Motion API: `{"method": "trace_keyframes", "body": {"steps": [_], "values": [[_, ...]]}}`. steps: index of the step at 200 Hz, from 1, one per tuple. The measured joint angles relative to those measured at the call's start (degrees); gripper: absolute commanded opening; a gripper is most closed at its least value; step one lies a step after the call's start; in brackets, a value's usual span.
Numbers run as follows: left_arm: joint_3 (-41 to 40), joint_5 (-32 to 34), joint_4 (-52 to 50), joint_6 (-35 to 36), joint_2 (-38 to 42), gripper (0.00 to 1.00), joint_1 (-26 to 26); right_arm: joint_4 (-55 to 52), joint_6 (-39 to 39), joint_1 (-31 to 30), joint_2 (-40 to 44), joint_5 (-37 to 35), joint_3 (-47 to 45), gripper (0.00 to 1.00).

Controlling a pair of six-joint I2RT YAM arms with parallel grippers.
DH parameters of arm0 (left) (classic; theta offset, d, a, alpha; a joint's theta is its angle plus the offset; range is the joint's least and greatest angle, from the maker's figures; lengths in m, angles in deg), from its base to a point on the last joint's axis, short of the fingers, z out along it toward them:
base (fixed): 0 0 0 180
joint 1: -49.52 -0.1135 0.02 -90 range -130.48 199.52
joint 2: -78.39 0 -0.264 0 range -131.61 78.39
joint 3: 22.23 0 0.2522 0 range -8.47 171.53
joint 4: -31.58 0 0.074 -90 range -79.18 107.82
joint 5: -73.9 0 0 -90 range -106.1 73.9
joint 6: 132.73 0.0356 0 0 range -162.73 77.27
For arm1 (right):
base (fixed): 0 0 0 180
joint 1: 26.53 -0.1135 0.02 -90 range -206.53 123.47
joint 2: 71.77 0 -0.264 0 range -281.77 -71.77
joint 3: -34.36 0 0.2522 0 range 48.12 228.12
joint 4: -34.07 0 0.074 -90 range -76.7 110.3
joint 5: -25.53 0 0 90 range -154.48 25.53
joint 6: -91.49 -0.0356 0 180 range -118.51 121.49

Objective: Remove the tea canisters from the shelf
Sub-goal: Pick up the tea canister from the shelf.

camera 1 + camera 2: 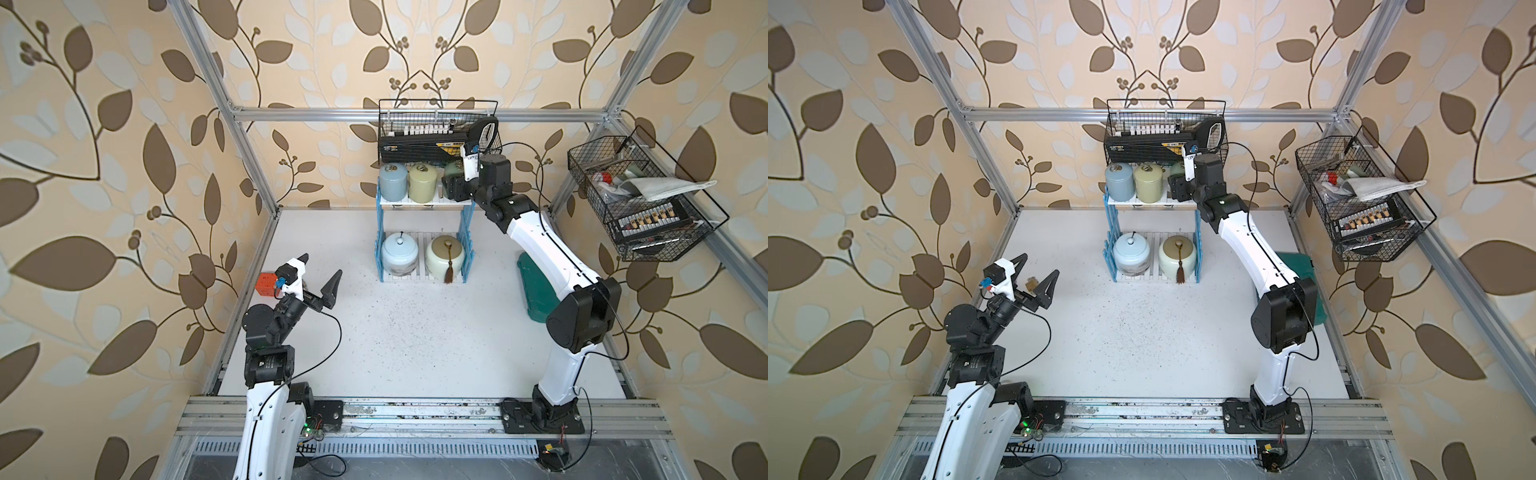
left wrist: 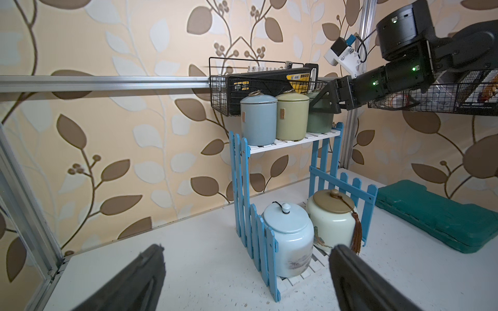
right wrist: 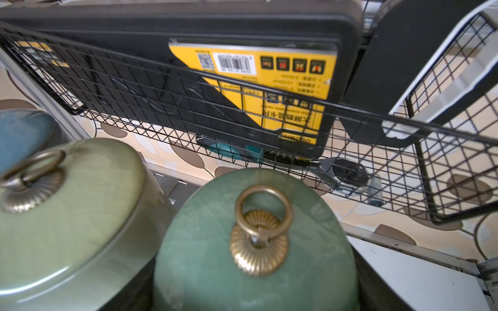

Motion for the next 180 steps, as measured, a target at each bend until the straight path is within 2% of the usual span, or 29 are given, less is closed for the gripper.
{"method": "trace_keyframes", "body": {"steps": [126, 180], "values": [[0.00, -1.25, -2.16, 0.17, -0.42, 0.99, 0.02, -3.21, -1.09, 0.44, 3.39, -0.22, -0.83, 0.00], [0.02, -1.27, -4.48, 0.07, -1.31, 0.99, 0.02, -2.91, -2.60, 0.48, 11.93, -0.09, -4.92, 0.00]]}}
